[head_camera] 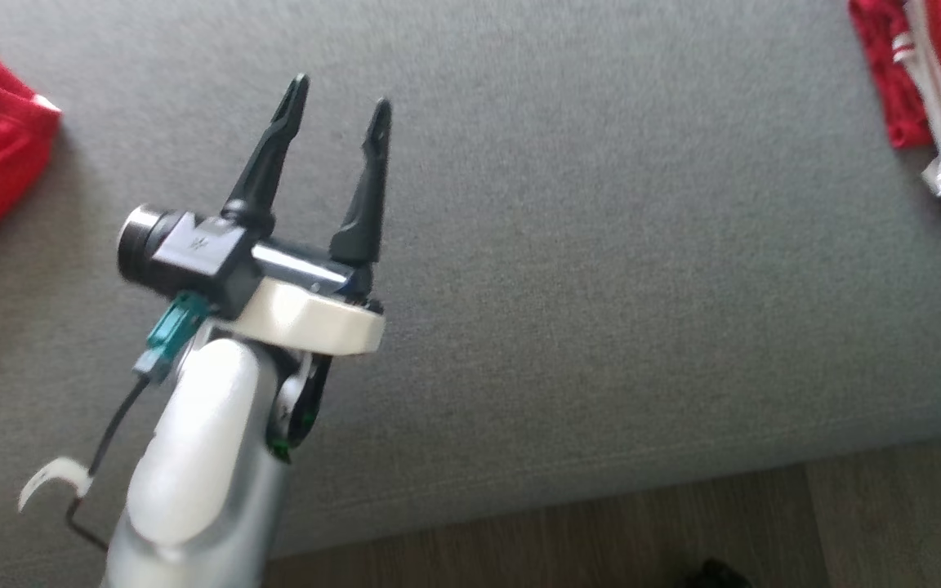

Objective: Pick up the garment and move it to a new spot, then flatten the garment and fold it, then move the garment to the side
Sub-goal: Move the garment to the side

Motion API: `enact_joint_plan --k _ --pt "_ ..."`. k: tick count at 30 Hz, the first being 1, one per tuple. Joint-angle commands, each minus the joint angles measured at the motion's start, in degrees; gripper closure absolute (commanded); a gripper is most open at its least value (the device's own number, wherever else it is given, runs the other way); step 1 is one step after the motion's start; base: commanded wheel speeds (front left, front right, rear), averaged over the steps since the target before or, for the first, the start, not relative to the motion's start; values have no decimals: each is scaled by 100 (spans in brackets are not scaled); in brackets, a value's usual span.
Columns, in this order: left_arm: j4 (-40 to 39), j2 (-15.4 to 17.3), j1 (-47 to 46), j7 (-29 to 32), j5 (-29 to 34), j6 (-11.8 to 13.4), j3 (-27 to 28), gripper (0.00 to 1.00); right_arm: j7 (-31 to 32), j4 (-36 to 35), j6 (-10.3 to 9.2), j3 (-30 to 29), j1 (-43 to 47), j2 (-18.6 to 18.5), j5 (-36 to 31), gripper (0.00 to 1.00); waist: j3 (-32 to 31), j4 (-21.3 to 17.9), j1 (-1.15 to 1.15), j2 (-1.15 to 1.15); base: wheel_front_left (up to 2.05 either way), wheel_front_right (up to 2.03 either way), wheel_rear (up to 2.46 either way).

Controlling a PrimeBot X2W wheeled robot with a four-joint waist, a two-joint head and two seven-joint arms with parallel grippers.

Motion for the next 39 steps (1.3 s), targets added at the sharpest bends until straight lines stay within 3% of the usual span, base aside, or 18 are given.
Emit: enact_joint_plan --k 1,6,7,16,22,29,39 --pt "-241 30 133 -28 -67 74 295 0 14 -412 -2 -8 102 186 19 0 -430 104 0 0 0 0 0" --pt "-332 30 586 -28 -191 204 603 0 -353 -917 -2 -122 450 1158 61 0 -1052 231 0 0 0 0 0" --pt "-332 30 586 -28 -191 204 603 0 -353 -917 -2 -122 450 1158 61 0 -1052 231 0 0 0 0 0" --pt "-476 29 1396 -28 -240 355 1012 0 -1265 -1594 -2 298 1919 2334 210 0 -1763 557 0 0 0 0 0" --pt "-485 29 1937 -28 -374 518 1152 0 -1936 -1651 -2 209 2940 3023 4 0 -2149 688 0 0 0 0 0" --pt "-586 29 2239 -28 -321 503 990 0 -2559 -1681 -2 -235 3664 3467 -446 0 -2316 788 0 0 0 0 0" --pt "-628 29 2386 -28 -326 543 950 0 -2748 -1490 -2 -265 3979 3539 -503 0 -2449 811 0 0 0 0 0"
